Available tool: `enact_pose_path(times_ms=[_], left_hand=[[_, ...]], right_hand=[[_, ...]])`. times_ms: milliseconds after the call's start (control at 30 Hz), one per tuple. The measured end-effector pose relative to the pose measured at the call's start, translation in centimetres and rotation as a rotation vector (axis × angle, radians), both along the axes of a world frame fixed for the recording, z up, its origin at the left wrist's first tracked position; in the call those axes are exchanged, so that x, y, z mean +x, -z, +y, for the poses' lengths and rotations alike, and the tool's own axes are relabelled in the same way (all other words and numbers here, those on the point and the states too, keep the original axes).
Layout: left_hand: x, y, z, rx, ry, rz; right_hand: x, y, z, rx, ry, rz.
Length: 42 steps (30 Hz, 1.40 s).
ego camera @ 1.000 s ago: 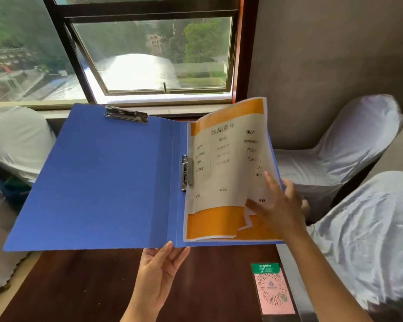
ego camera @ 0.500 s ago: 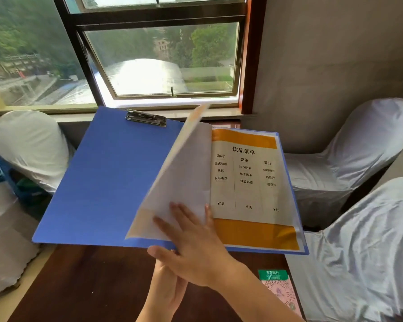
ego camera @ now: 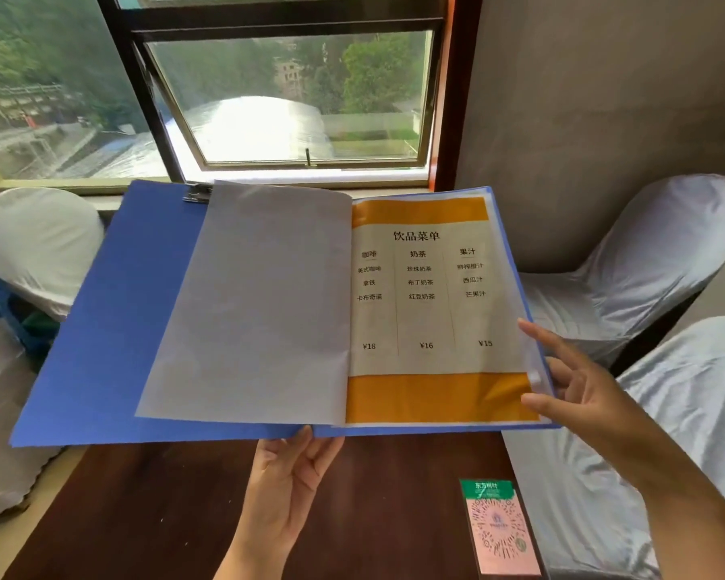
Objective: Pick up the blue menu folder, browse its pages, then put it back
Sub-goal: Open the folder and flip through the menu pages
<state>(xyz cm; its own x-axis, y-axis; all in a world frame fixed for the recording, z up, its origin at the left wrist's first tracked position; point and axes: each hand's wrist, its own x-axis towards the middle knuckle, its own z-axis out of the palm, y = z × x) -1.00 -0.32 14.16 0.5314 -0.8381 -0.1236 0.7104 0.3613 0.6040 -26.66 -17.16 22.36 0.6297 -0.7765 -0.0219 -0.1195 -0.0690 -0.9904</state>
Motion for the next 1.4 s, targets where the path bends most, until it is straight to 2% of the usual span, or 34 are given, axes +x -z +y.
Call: enact_pose_path(times_ms=[133, 333, 500, 633, 733, 800, 833, 900, 933, 1000, 1033, 1067, 1133, 1167, 1233, 1333, 1400], left_hand=[[0.4, 0.3, 0.0, 0.026, 0.011, -0.018], [0.6, 0.2, 0.0, 0.032, 0.002, 0.017], [0.6, 0.1, 0.2, 0.038, -0.025, 0.018], [0.6, 0.1, 0.5, 0.048, -0.047, 0.013], [0.6, 0.0, 0.6, 0.042, -0.053, 0.016], [0.6, 0.1, 0.7, 0.04, -0.057, 0.03], [0.6, 0.1, 0.7, 0.038, -0.059, 0.04], [0.6, 0.2, 0.7, 0.038, -0.064, 0.06], [0.6, 0.2, 0.7, 0.038, -0.066, 0.067], [0.4, 0.1, 0.7, 0.035, -0.067, 0.076], [0.3, 0.1, 0.6, 0.033, -0.063, 0.08], [0.2, 0.1, 0.6, 0.029, -0.057, 0.086], [-0.1, -0.1, 0.6, 0.013, -0.042, 0.091], [-0.3, -0.2, 0.6, 0.004, -0.037, 0.088], [-0.6, -0.4, 0.5, -0.006, -0.037, 0.077], [-1.2, -0.8, 0.3, -0.016, -0.025, 0.032], [-1.6, -1.0, 0.3, -0.014, -0.016, 0.007]], right_hand=[[-0.9, 0.1, -0.1, -0.071, -0.039, 0.027], [0.4, 0.3, -0.1, -0.305, 0.145, 0.028], [1.6, 0.4, 0.0, -0.386, 0.247, 0.041], [2.7, -0.6, 1.2, -0.543, 0.396, 0.115], [3.4, -1.4, 2.0, -0.617, 0.39, 0.076], [3.7, -1.4, 2.3, -0.474, 0.343, -0.09], [4.0, -1.3, 2.4, -0.28, 0.303, -0.249], [4.7, -0.8, 2.5, 0.278, 0.2, -0.613], [5.2, -0.6, 2.7, 0.48, 0.193, -0.734], [6.4, -0.2, 3.1, 0.624, 0.267, -0.759], [7.0, -0.2, 3.6, 0.61, 0.317, -0.683], [7.6, -0.3, 4.2, 0.544, 0.356, -0.545], [8.9, -0.6, 5.5, 0.172, 0.328, -0.097], [10.0, -1.2, 6.2, -0.023, 0.23, 0.065], [12.1, -1.4, 7.3, -0.355, 0.054, 0.14], [14.8, -0.1, 8.1, -0.769, -0.077, 0.308], [15.7, 0.6, 8.9, -0.834, -0.067, 0.353]])
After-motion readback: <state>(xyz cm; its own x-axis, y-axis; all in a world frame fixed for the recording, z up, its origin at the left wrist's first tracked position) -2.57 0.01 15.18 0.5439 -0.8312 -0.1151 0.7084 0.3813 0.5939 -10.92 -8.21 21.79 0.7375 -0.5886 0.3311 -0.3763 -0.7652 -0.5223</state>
